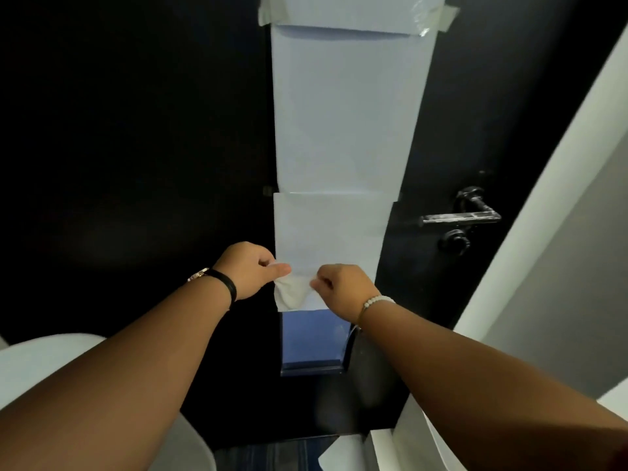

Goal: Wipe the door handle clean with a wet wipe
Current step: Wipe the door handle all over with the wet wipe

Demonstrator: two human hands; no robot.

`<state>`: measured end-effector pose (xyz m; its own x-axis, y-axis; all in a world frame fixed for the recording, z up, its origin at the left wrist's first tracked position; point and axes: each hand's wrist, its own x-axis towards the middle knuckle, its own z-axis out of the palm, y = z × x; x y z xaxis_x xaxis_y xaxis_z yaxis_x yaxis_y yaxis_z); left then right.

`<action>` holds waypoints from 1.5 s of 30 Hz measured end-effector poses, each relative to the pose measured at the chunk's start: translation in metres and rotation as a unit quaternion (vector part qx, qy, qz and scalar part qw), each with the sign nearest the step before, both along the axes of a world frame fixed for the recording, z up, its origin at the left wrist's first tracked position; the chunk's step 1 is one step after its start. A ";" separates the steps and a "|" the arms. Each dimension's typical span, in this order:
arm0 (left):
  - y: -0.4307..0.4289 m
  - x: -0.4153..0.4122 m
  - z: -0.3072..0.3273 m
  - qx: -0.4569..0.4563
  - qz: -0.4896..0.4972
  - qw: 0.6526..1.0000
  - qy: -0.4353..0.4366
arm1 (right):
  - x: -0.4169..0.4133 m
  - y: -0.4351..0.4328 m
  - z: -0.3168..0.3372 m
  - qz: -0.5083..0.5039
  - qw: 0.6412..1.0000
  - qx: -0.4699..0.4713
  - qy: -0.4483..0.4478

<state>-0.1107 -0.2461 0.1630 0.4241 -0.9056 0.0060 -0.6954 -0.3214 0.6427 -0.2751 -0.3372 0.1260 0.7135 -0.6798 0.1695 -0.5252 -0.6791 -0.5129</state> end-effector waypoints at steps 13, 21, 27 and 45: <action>-0.081 -0.094 0.027 -0.008 -0.073 0.976 0.204 | -0.090 -0.059 0.071 -0.023 0.979 0.036 -0.200; -0.117 -0.129 0.070 0.008 -0.195 0.953 0.233 | -0.127 -0.103 0.098 -0.024 0.959 0.059 -0.277; -0.142 -0.139 0.094 -0.027 -0.201 0.957 0.207 | -0.142 -0.123 0.125 0.010 0.862 0.247 -0.442; -0.164 -0.128 0.084 -0.084 -0.136 0.987 0.032 | -0.179 -0.155 0.127 0.078 0.750 0.471 -0.459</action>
